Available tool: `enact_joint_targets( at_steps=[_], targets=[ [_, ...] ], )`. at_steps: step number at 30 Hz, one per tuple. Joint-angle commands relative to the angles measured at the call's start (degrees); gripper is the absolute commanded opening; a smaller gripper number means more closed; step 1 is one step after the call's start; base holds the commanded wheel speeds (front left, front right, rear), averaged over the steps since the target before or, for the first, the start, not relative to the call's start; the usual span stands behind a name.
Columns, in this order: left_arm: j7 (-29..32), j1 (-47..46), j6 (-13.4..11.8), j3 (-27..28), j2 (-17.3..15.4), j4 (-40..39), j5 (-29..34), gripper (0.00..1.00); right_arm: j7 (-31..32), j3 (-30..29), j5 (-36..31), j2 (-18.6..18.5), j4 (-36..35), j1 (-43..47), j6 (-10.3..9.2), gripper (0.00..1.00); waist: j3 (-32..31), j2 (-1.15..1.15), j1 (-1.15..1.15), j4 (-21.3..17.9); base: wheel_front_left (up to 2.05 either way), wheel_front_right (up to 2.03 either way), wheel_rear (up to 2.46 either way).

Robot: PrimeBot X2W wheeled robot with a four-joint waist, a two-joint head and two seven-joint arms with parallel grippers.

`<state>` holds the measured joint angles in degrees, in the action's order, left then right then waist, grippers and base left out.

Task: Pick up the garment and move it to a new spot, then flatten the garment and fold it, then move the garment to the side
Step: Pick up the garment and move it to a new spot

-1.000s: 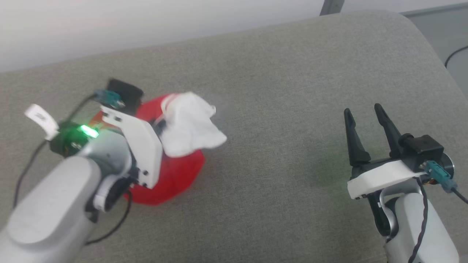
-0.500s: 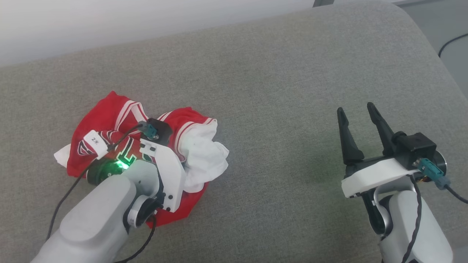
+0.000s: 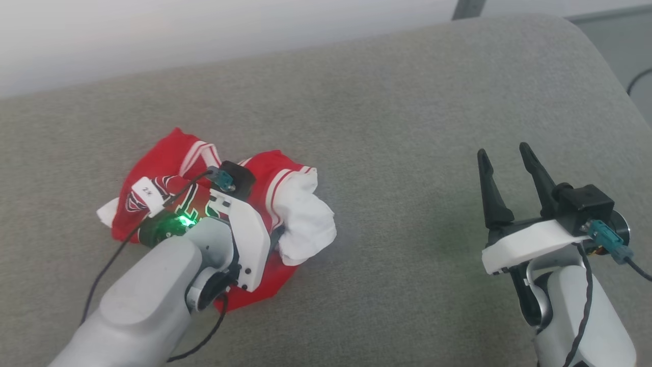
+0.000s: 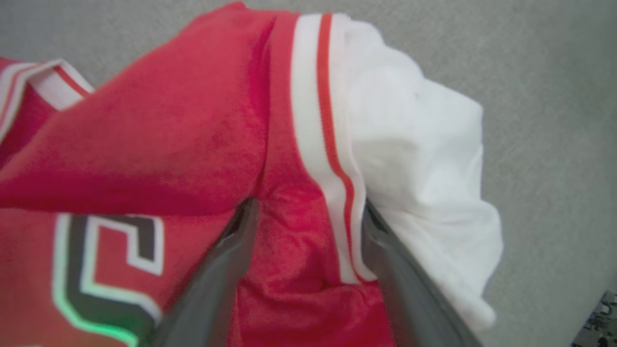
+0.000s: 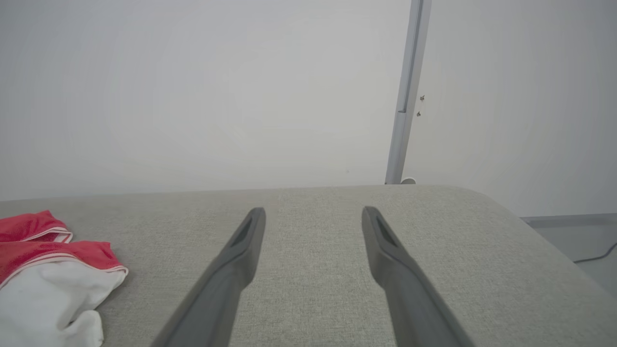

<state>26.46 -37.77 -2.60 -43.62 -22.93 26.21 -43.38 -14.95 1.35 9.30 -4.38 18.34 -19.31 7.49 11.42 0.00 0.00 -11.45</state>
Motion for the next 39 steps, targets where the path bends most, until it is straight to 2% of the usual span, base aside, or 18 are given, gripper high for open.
enact_joint_targets(
  at_steps=[1, 7, 13, 24, 31, 39],
  targets=[
    [-1.17, 0.03, 0.22, 0.64, -0.42, -0.55, -0.20, 1.00, -0.35, -0.29, -0.28, -0.20, -0.13, 0.47, 0.00, 1.00, -1.08, 0.00, 0.00, 1.23, 0.00, 0.00, 0.00],
    [-7.16, 0.77, 0.34, 3.00, -2.10, -3.47, 0.11, 1.00, -0.34, -0.53, 0.07, -0.70, -0.03, 1.45, 0.00, 1.00, -2.81, 0.00, 0.00, 3.82, 0.00, 0.00, 0.00],
    [-17.45, 3.71, 0.06, 7.33, -5.04, -5.90, -0.03, 1.00, -0.35, -1.05, 0.24, -1.40, 0.08, 2.67, 0.00, 1.00, -4.86, 0.00, 0.00, 7.11, 0.00, 0.00, 0.00],
    [-34.05, 13.82, -2.31, 16.76, -9.38, -3.59, -3.64, 1.00, -0.35, -2.78, 0.32, -2.42, -0.17, 4.84, 0.00, 1.00, -7.53, 0.00, 0.00, 11.64, 0.00, 0.00, 0.00],
    [-39.85, 21.05, -3.91, 21.62, -11.70, -3.00, -5.26, 1.00, -0.35, -3.89, -0.12, -2.62, -0.50, 6.04, 0.00, 1.00, -8.42, 0.00, 0.00, 13.56, 0.00, 0.00, 0.00],
    [-41.50, 27.41, -4.57, 26.75, -12.17, -5.62, -5.51, 1.00, 0.11, -4.74, -0.29, -2.17, -0.95, 7.14, 0.00, 1.00, -9.04, 0.00, 0.00, 14.96, 0.00, 0.00, 0.00]
  ],
)
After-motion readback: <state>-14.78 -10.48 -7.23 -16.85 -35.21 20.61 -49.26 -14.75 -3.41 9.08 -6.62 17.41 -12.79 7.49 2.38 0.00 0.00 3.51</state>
